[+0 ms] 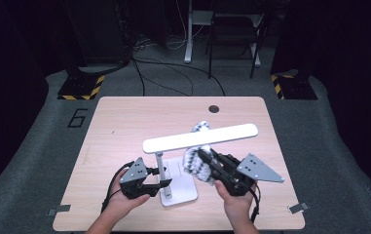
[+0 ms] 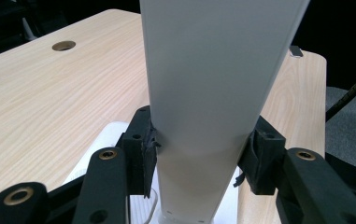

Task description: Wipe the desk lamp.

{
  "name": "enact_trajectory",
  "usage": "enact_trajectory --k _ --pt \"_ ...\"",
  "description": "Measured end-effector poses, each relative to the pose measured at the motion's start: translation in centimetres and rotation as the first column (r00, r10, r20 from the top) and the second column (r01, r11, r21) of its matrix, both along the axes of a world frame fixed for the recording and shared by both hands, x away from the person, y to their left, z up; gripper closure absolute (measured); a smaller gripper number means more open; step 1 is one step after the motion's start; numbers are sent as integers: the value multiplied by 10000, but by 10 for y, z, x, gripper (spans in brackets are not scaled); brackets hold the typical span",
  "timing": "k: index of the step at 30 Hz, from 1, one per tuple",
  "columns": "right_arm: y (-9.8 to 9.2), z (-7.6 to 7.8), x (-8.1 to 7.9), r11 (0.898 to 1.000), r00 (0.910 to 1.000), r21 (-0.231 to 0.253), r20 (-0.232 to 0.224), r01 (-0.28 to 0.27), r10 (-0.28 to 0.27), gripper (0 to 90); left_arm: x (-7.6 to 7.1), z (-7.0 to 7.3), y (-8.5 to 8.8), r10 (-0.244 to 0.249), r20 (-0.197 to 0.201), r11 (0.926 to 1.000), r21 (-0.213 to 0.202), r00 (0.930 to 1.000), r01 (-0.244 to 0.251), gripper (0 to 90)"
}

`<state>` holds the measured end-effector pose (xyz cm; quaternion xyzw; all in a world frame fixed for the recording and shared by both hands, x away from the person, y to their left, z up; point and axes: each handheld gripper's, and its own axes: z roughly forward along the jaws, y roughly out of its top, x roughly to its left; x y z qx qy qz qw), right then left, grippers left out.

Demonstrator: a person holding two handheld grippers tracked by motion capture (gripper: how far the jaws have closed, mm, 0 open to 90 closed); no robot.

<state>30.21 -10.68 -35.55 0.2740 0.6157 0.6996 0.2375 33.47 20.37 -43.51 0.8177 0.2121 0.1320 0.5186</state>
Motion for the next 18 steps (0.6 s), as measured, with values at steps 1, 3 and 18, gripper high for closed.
enact_trajectory --k 1,3,18 --pt "-5 0 0 9999 9999 48 11 157 -158 796 0 0 0 -17 -9 10000 14 10000 17 528" --pt "-24 -1 -1 9975 9975 136 88 695 -696 796 0 0 0 41 41 10000 -30 10000 -41 528" --pt "-80 3 4 9768 9775 350 -61 2111 -2110 796 0 1 1 -46 -35 10000 84 10000 46 528"
